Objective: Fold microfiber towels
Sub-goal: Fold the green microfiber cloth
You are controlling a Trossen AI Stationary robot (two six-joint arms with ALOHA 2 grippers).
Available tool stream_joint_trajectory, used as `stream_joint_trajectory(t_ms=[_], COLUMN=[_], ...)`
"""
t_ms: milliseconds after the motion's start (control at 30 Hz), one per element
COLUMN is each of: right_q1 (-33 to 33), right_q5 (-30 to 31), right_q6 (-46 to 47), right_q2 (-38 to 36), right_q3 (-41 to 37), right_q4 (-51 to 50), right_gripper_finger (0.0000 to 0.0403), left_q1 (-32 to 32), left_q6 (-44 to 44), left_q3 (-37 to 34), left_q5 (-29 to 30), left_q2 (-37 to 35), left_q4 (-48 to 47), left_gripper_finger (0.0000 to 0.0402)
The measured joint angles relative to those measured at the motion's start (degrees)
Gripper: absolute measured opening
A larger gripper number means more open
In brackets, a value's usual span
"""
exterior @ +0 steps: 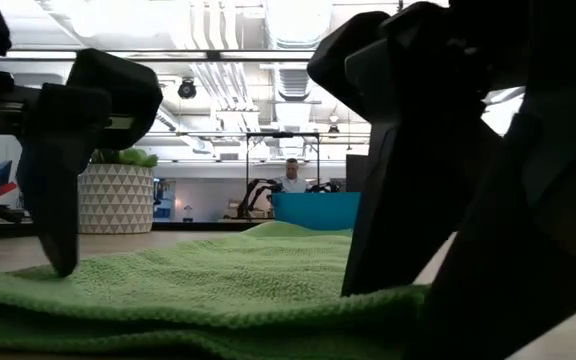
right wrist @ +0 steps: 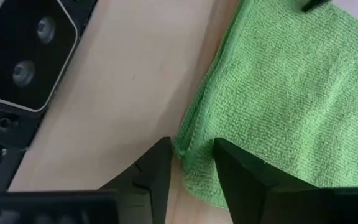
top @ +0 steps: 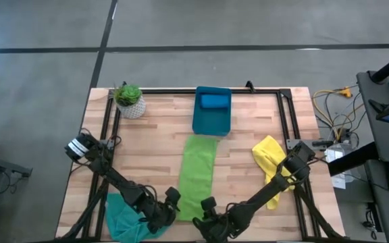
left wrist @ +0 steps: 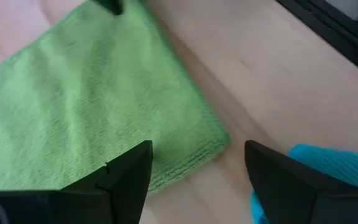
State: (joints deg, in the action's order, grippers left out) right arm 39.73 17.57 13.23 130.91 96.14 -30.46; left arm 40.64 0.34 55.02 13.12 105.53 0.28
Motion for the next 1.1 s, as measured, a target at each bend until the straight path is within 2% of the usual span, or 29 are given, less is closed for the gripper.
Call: stream_joint_trajectory(t_ms=[133,300,400,500,667,833,933,1100], right_q1=[0.2,0.3,0.3,0.3,0.2,0.1,0.1,-0.2], right_q5=[0.0,-0.2,-0.2,-0.2,-0.5,-4.5,-4.9,-5.9], right_q6=[0.2,0.3,1.8,3.1,4.0,7.4,8.6,9.7], right_q2=[0.0,0.0,0.0,-0.1,-1.7,-6.1,-8.0,-9.6], right_q3=[-0.2,-0.3,-0.3,-0.4,-0.7,-0.5,-0.2,0.1], right_q4=[0.1,0.3,0.2,0.0,-1.1,0.0,0.7,2.5], right_gripper_finger=[0.0086,0.0037,0.0014,0.0010,0.0010,0.0009,0.0009,0.0009], left_q1=[-0.1,0.3,0.7,1.2,1.6,1.6,1.6,1.4], left_q6=[-0.6,-1.1,-1.1,-1.1,-1.1,-1.5,-2.0,-3.0], left_q3=[-0.1,-0.3,-0.3,-0.3,-0.3,-0.3,-0.3,0.1], left_q5=[2.9,8.3,8.1,6.9,6.3,3.6,1.3,0.7], left_q2=[0.1,0.4,0.4,0.4,-0.4,-3.0,-4.1,-5.1], left_q4=[0.1,-0.3,0.3,0.3,0.3,0.9,1.2,1.2], left_gripper_finger=[0.0205,0.0113,0.0055,0.0010,0.0006,0.0001,0.0001,0.0002])
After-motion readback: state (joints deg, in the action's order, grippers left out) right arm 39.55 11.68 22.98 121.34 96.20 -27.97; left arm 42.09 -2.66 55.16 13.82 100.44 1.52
